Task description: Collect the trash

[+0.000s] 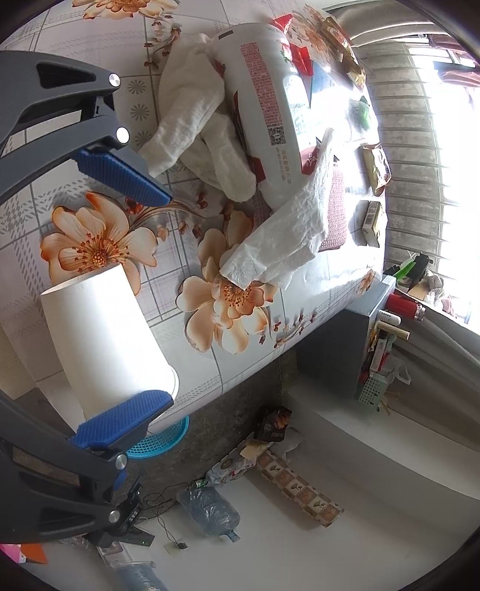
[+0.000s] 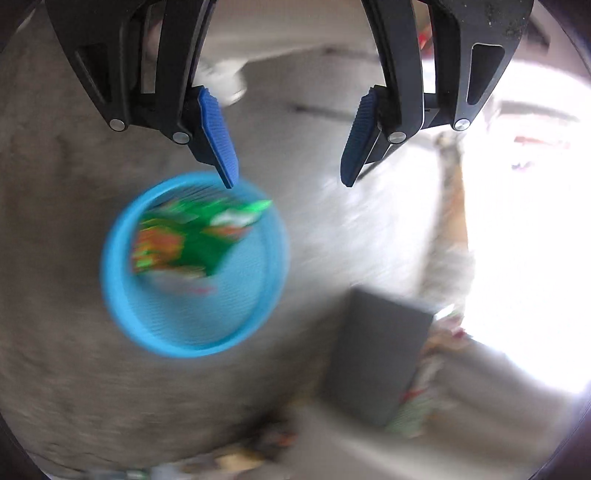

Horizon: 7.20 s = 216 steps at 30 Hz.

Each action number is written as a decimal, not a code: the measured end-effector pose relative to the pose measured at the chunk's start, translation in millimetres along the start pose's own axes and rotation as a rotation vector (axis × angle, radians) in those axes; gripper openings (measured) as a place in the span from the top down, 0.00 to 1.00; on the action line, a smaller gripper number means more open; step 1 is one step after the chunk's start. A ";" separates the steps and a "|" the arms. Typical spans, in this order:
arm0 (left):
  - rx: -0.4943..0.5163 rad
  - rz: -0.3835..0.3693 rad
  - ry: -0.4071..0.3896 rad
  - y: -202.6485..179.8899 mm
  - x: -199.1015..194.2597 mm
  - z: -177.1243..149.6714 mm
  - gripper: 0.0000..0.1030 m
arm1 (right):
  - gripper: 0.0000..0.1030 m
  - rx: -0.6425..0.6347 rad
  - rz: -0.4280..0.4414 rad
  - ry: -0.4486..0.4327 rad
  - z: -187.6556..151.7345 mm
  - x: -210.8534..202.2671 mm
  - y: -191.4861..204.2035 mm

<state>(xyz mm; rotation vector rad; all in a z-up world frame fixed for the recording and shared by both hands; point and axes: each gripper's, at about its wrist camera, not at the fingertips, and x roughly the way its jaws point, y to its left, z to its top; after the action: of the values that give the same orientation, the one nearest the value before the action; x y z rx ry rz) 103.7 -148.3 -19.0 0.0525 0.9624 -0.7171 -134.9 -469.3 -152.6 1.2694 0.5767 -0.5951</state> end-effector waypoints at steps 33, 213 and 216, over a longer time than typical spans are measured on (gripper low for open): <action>-0.065 0.049 -0.111 24.9 -53.0 -8.9 0.06 | 0.40 -0.580 0.412 0.296 -123.0 7.0 210.6; 0.147 -0.216 -0.111 -74.8 -104.8 -18.5 0.06 | 0.08 -0.686 -0.213 -0.334 -117.8 -87.0 158.8; 0.140 -0.220 -0.117 -72.6 -105.8 -18.1 0.06 | 0.08 -0.721 -0.224 -0.366 -124.4 -88.6 165.2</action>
<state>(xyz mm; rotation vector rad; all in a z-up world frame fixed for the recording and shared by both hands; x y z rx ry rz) 10.0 -141.4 70.4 0.0269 0.8120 -0.9796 -92.6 -307.9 -1.6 0.4062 0.5563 -0.7000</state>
